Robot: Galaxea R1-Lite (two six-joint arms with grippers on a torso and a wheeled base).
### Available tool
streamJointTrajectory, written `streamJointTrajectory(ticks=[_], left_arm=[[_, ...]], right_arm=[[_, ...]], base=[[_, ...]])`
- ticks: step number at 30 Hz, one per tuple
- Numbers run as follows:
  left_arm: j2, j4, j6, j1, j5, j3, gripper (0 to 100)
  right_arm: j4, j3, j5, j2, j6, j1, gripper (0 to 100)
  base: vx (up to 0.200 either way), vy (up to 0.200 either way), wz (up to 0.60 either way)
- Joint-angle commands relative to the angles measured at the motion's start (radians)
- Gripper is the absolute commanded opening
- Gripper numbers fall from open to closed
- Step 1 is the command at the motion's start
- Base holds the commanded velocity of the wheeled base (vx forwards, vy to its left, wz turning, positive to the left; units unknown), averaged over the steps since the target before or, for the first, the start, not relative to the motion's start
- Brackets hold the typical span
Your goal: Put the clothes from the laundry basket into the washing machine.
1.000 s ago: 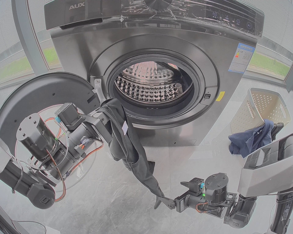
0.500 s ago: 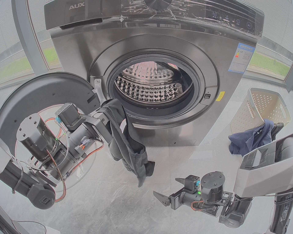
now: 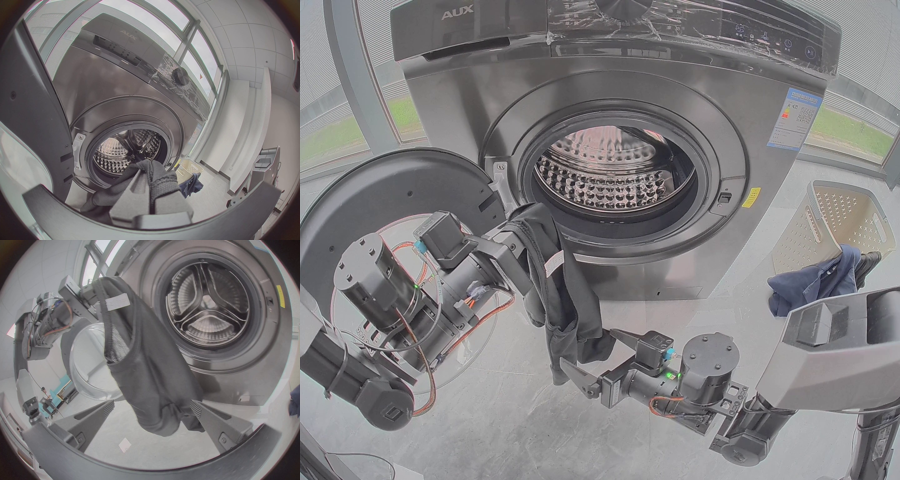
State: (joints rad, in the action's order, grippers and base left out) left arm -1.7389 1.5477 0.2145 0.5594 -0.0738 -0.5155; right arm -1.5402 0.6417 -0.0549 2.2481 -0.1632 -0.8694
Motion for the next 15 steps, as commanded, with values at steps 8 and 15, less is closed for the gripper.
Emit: streamJointTrajectory(ticks=[8, 15], left_arm=[[-0.002, 0.0, 0.0, 0.001, 0.0, 0.0, 0], [-0.001, 0.0, 0.0, 0.007, 0.002, 0.0, 0]], right_arm=[[0.014, 0.141, 0.0, 0.056, 0.024, -0.059, 100], [0.019, 0.237, -0.019, 0.107, 0.024, -0.003, 100]], base=[[0.0, 0.0, 0.0], [0.0, 0.0, 0.0]])
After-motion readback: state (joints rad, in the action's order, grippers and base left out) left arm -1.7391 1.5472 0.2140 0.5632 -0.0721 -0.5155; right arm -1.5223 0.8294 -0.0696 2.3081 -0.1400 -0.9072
